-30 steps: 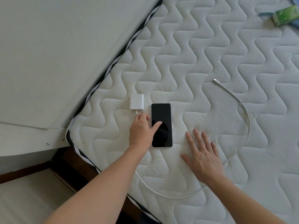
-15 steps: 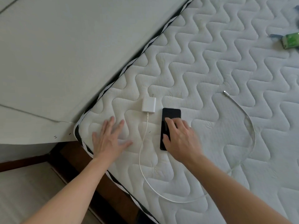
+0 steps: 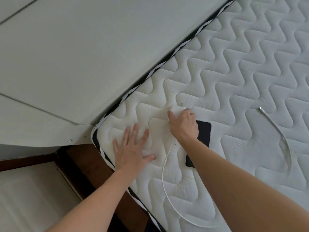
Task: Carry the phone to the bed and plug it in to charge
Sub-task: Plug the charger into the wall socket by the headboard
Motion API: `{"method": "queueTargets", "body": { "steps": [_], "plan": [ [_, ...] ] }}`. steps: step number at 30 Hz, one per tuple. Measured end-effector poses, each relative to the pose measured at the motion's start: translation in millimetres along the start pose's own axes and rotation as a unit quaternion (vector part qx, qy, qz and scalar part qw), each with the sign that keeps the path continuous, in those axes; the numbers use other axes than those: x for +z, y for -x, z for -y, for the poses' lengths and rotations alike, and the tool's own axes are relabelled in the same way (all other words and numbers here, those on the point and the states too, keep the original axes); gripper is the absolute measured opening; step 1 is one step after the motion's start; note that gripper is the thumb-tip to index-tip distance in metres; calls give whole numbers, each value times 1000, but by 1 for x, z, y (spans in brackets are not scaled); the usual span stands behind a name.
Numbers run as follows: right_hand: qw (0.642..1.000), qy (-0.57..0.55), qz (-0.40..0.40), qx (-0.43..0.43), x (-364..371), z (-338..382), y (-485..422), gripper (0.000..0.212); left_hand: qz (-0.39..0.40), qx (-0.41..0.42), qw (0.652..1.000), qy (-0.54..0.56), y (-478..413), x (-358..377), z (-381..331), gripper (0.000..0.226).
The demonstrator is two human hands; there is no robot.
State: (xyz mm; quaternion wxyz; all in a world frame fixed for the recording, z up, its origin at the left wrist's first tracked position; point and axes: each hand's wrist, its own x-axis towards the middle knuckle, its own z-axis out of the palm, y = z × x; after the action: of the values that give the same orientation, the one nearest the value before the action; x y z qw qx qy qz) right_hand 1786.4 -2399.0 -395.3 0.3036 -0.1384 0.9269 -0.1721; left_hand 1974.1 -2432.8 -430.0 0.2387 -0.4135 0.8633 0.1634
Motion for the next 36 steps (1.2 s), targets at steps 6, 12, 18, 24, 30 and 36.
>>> {"method": "queueTargets", "body": {
  "steps": [6, 12, 18, 24, 30, 36],
  "plan": [
    [998, -6, 20, -55, 11, 6, -13, 51, -15, 11, 1000, 0, 1, 2, 2, 96],
    [968, -204, 125, -77, -23, 6, 18, 40, -5, 13, 1000, 20, 5, -16, 1, 100],
    [955, -200, 113, -189, -92, 24, 86, 31, -153, -15, 984, 95, 57, -73, -2, 82],
    [947, -139, 131, -260, -150, 48, 163, 29, -316, -42, 940, 121, 157, -129, 15, 62],
    [932, -58, 182, -309, -147, 82, 231, 27, -339, -164, 919, 120, 263, -148, 75, 58],
    [910, -43, 222, -348, -110, 140, 294, 14, -384, -219, 893, 90, 292, -171, 153, 55]
  ]
}}
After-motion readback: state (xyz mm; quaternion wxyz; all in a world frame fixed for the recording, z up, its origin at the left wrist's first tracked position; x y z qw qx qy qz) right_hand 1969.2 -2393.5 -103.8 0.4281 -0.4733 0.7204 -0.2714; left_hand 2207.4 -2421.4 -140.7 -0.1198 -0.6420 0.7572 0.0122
